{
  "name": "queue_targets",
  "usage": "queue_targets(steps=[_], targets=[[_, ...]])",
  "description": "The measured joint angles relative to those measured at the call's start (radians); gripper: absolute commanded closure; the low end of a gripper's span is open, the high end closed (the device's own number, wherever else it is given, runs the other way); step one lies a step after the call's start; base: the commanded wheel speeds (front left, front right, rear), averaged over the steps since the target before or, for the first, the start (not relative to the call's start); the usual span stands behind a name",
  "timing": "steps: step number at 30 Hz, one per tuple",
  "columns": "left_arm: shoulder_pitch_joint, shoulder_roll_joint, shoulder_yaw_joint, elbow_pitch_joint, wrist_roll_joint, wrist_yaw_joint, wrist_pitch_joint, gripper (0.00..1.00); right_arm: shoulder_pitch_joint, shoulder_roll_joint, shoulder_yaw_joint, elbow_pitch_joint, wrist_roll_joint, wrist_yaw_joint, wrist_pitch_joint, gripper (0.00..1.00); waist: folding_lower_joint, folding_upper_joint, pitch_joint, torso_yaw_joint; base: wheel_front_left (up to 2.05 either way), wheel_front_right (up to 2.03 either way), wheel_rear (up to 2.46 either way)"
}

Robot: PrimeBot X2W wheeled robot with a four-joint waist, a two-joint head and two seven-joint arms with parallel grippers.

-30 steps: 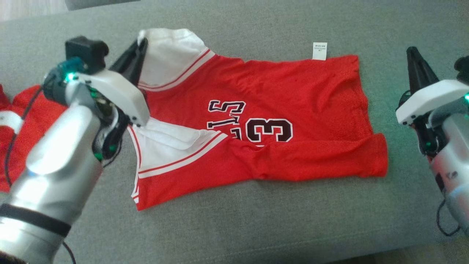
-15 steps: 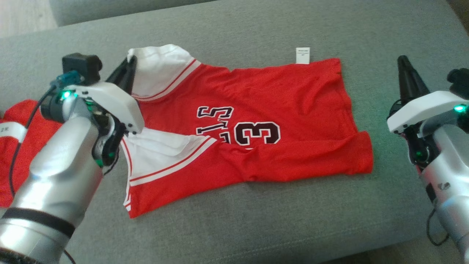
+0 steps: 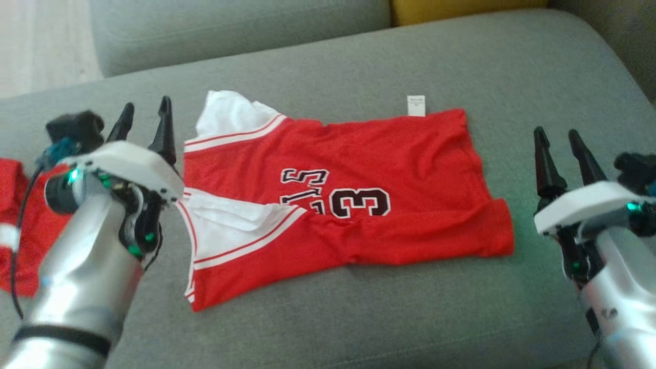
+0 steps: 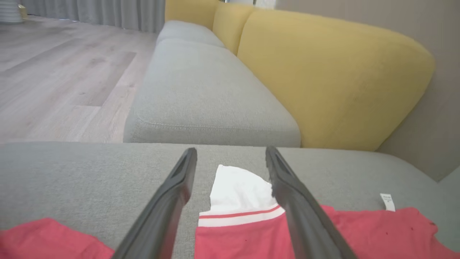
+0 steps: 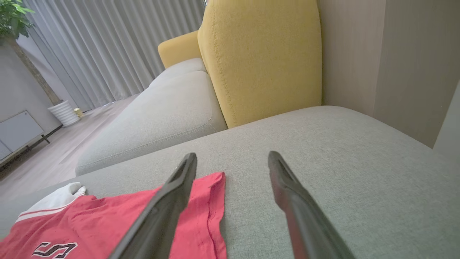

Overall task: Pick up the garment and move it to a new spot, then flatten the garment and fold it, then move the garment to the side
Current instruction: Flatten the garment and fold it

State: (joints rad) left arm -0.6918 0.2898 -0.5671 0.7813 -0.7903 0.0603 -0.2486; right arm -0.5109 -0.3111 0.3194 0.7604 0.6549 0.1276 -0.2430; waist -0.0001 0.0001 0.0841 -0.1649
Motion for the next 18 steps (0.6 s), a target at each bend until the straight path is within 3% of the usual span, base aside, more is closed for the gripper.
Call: queue_targets(steps=[5,10,18], targets=[[0.209,-0.005,0.16,-0.258,0.078,0.052,-0.002,0.0,0.12,0.042,-0.143,-0.146,-0.107,0.0,-0.007,0.0,0.0,0.0,-0.033,0.046,0.0,0.0,0.0],[0.455,-0.064,0.263,-0.469,0.17,0.065,-0.006,0.0,0.274,0.118,-0.278,-0.339,-0.226,0.0,-0.008,0.0,0.0,0.0,-0.067,0.092,0.0,0.0,0.0],[0.657,-0.154,0.338,-0.581,0.286,0.042,-0.005,0.0,0.429,0.199,-0.358,-0.468,-0.335,0.0,-0.008,0.0,0.0,0.0,-0.085,0.14,0.0,0.0,0.0]])
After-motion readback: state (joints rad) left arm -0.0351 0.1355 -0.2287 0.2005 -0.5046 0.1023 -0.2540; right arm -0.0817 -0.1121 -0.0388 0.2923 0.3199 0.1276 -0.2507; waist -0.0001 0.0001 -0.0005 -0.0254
